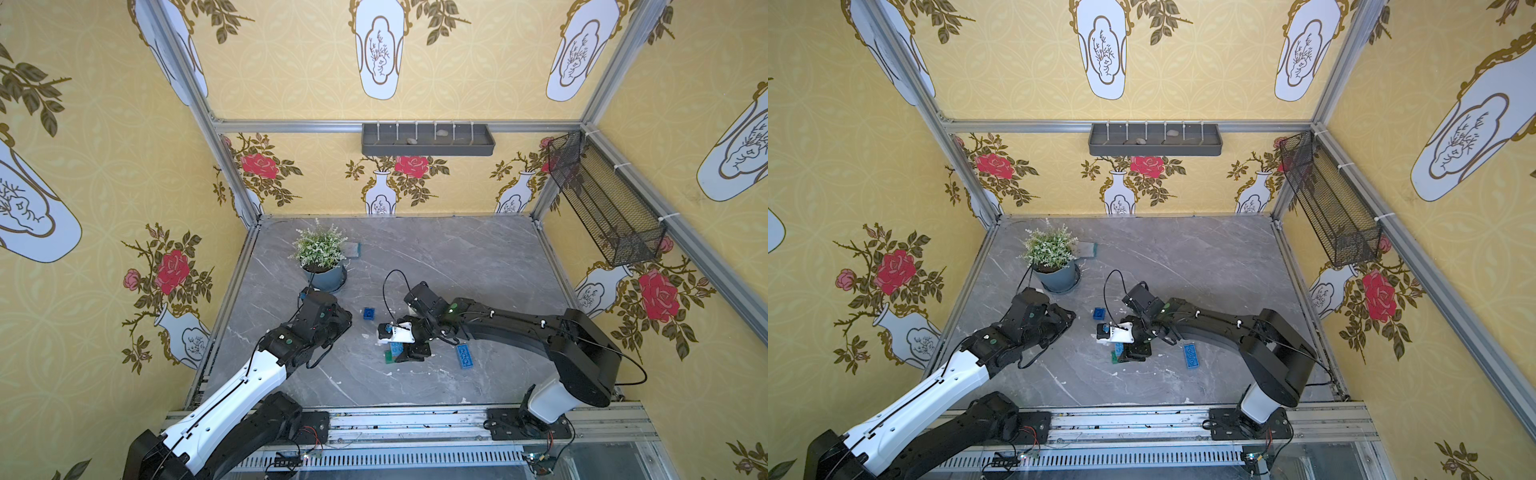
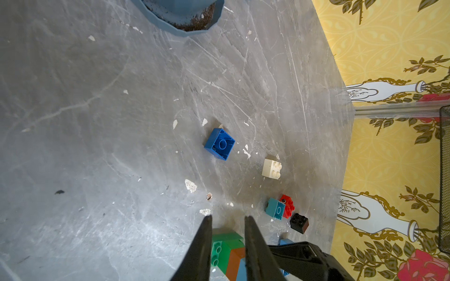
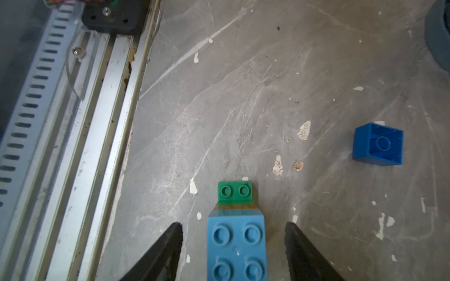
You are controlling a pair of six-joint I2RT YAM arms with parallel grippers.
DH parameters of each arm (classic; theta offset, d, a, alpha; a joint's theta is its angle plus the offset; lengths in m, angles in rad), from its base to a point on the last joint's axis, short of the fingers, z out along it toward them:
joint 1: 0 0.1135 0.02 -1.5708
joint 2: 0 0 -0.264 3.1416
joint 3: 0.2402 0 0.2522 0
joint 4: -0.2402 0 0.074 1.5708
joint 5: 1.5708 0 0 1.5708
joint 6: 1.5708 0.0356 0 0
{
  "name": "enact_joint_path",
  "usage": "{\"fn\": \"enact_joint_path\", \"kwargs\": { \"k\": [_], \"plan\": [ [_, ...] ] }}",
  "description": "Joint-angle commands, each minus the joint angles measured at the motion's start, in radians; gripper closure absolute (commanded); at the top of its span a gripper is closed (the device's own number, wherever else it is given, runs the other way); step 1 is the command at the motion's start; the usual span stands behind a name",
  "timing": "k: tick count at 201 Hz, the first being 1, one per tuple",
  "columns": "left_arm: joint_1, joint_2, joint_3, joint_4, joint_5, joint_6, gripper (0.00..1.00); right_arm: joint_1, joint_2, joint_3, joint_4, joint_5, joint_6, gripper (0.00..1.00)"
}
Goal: Assemble the number 1 with lego
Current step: Move the lego brick at the center of the board, then adjust the lego brick at the center of the board.
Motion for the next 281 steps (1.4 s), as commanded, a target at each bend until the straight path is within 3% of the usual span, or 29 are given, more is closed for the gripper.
{"fn": "enact_joint_path", "kwargs": {
  "k": [1,16,25,46,72,99,170,226,246,281],
  "plan": [
    [0.002,0.012,-0.002,-0.002,0.031,0.040,0.69,-0.020,-0.061,-0.014,0.088,-0.042,0.153,0.30],
    [0.002,0.036,0.007,0.021,0.097,0.106,0.56,-0.035,-0.135,-0.049,0.141,-0.025,0.336,0.30],
    [0.002,0.054,0.017,0.030,0.146,0.150,0.50,-0.036,-0.175,-0.075,0.171,0.053,0.479,0.33],
    [-0.001,0.099,0.077,-0.046,0.220,0.230,0.47,-0.031,-0.232,-0.065,0.099,0.253,0.800,0.47],
    [-0.044,0.140,0.101,-0.079,0.291,0.250,0.39,0.025,-0.303,-0.066,0.028,0.405,1.106,0.52],
    [-0.121,0.199,0.087,-0.043,0.335,0.215,0.35,0.036,-0.306,-0.041,-0.062,0.419,1.315,0.53],
    [-0.204,0.304,0.036,0.144,0.449,0.177,0.51,0.072,-0.154,-0.023,-0.071,0.272,1.412,0.61],
    [-0.212,0.331,0.016,0.163,0.432,0.159,0.59,0.077,-0.113,-0.023,-0.035,0.265,1.429,0.63],
    [-0.212,0.328,0.004,0.173,0.415,0.138,0.66,0.077,-0.087,-0.017,-0.033,0.260,1.435,0.64],
    [-0.212,0.336,0.000,0.168,0.410,0.135,0.66,0.077,-0.080,-0.025,-0.023,0.259,1.446,0.68]
  ]
}}
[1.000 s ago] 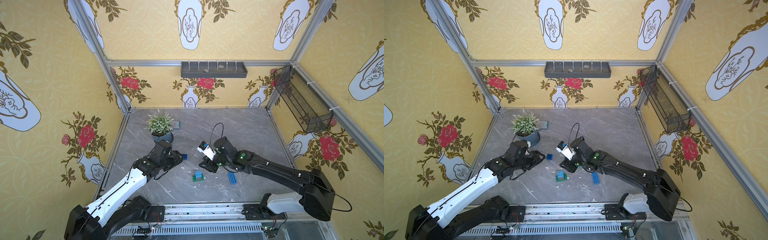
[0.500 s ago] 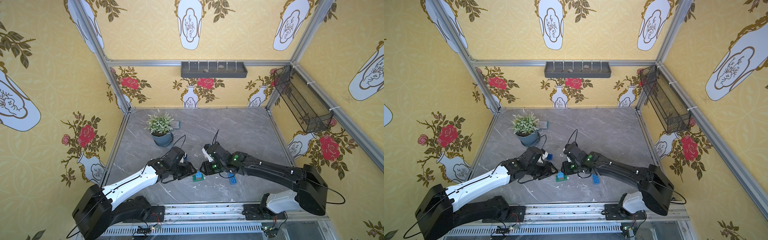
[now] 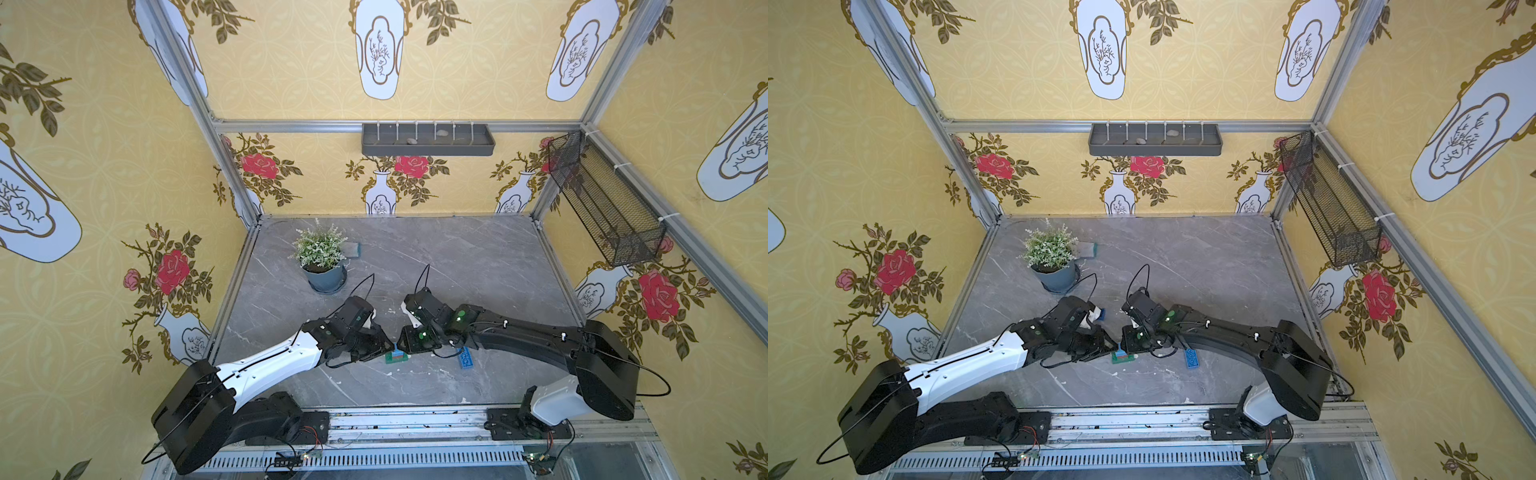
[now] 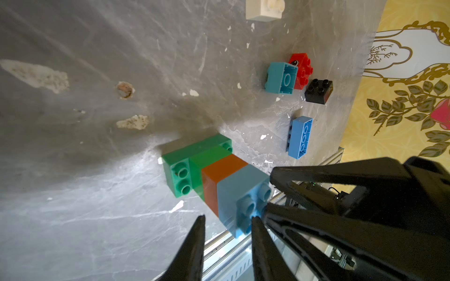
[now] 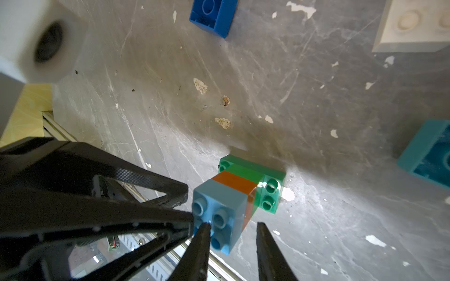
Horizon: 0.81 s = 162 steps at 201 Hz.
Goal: Assemble the number 1 with lego
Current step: Adjust the lego brick at the center of the board.
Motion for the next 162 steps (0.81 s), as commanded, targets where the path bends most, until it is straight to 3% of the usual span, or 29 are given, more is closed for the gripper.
{"fn": "enact_joint_path", "kwargs": {
  "k": [1,92,162],
  "plan": [
    [-0.001,0.006,-0.010,0.017,-0.019,-0.011,0.66,0.000,0.006,0.000,0.036,-0.004,0.019,0.68],
    [-0.001,0.041,0.002,-0.030,-0.035,-0.008,0.73,0.001,0.052,-0.016,0.011,0.011,0.068,0.80],
    [-0.001,0.075,0.021,-0.070,-0.024,0.029,0.81,0.002,0.066,-0.048,0.014,-0.021,0.088,0.84]
  ]
}}
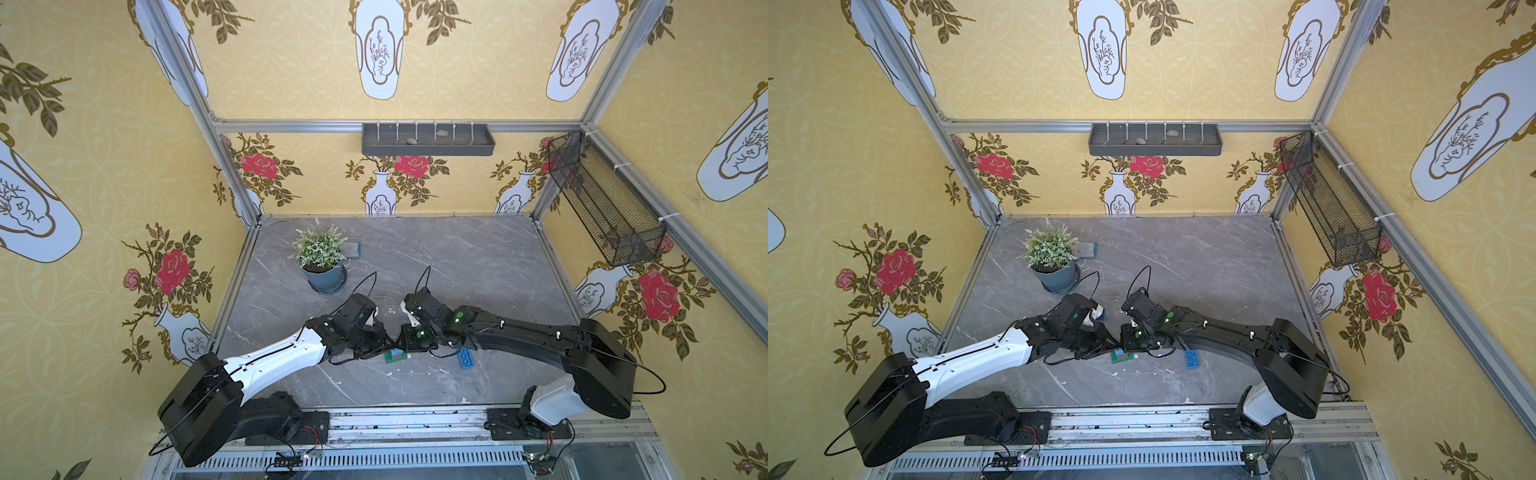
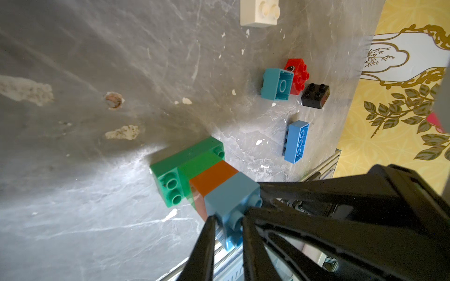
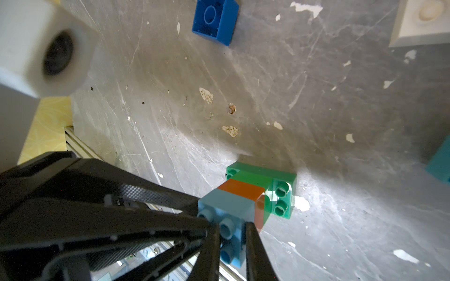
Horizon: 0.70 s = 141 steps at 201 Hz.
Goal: Assemble the number 1 with lego
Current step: Adjust the lego brick at the center of the board.
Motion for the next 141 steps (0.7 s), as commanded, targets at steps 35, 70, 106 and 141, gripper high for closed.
{"fn": "enact_joint_path", "kwargs": {
  "k": [35,70,106,141],
  "plan": [
    [-0.001,0.009,0.011,-0.145,-0.041,0.056,0.86,0.012,0.041,-0.013,-0.088,0.002,0.011,0.86],
    [-0.001,0.034,0.022,-0.172,-0.040,0.071,0.90,0.016,0.060,-0.006,-0.096,-0.005,0.007,0.87],
    [-0.002,0.044,0.026,-0.176,-0.038,0.075,0.91,0.020,0.072,0.002,-0.109,-0.009,0.003,0.88],
    [-0.001,0.012,0.054,-0.207,-0.065,0.089,0.81,0.021,0.052,0.036,-0.083,-0.021,-0.030,0.80]
  ]
}}
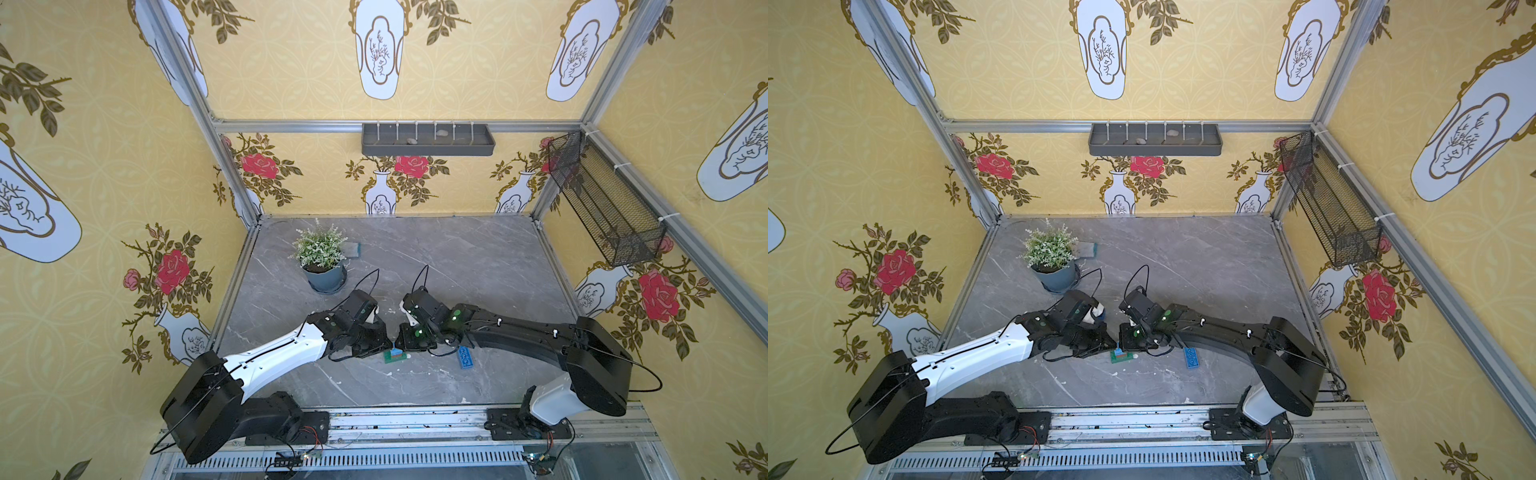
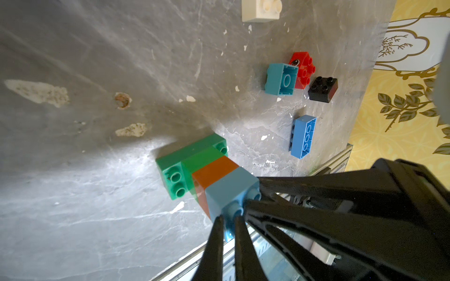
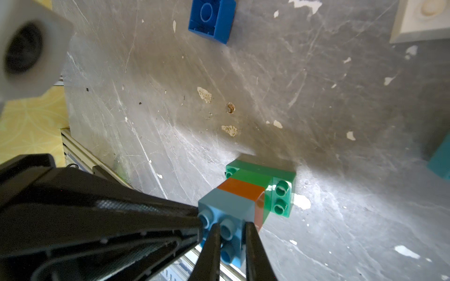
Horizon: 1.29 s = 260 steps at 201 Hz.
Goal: Assemble the number 1 with lego
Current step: Adjust the lego brick at the center of the board, then pick up the lego brick from the center of the board.
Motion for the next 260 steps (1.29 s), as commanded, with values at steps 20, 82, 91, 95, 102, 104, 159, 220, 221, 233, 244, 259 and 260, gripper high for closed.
{"fn": "enact_joint_path", "kwargs": {
  "k": [20,82,91,95,102,104,159,220,221,233,244,259,260],
  "plan": [
    [-0.005,-0.066,0.039,-0.141,-0.110,0.038,0.75,0.000,-0.012,0.035,-0.012,-0.011,-0.061,0.68],
    [0.006,-0.139,0.253,-0.331,-0.276,0.111,0.61,-0.079,-0.095,0.091,-0.004,0.006,-0.100,0.43],
    [0.022,-0.138,0.256,-0.336,-0.290,0.134,0.56,-0.082,-0.114,0.085,-0.005,0.031,-0.111,0.42],
    [0.032,-0.137,0.254,-0.335,-0.295,0.145,0.54,-0.083,-0.125,0.082,-0.008,0.051,-0.115,0.42],
    [0.053,-0.132,0.252,-0.333,-0.300,0.165,0.51,-0.086,-0.144,0.075,-0.014,0.092,-0.121,0.42],
    [0.060,-0.130,0.251,-0.330,-0.302,0.174,0.50,-0.088,-0.149,0.070,-0.015,0.105,-0.123,0.42],
    [0.122,0.162,0.382,-0.430,-0.415,0.395,0.24,-0.212,-0.268,-0.022,-0.045,0.166,-0.131,0.41],
    [0.182,0.431,0.487,-0.364,-0.371,0.483,0.23,-0.231,-0.261,-0.020,-0.058,0.155,-0.124,0.42],
    [0.182,0.435,0.489,-0.365,-0.371,0.484,0.24,-0.231,-0.261,-0.021,-0.059,0.155,-0.124,0.42],
    [0.185,0.472,0.511,-0.361,-0.355,0.498,0.28,-0.235,-0.261,-0.018,-0.065,0.156,-0.124,0.42],
    [0.190,0.495,0.519,-0.352,-0.340,0.506,0.30,-0.238,-0.264,-0.019,-0.070,0.156,-0.124,0.42],
    [0.194,0.525,0.528,-0.344,-0.333,0.511,0.33,-0.247,-0.269,-0.023,-0.072,0.154,-0.126,0.42],
    [0.194,0.527,0.528,-0.343,-0.332,0.512,0.33,-0.248,-0.269,-0.023,-0.072,0.153,-0.126,0.42]
  ]
}}
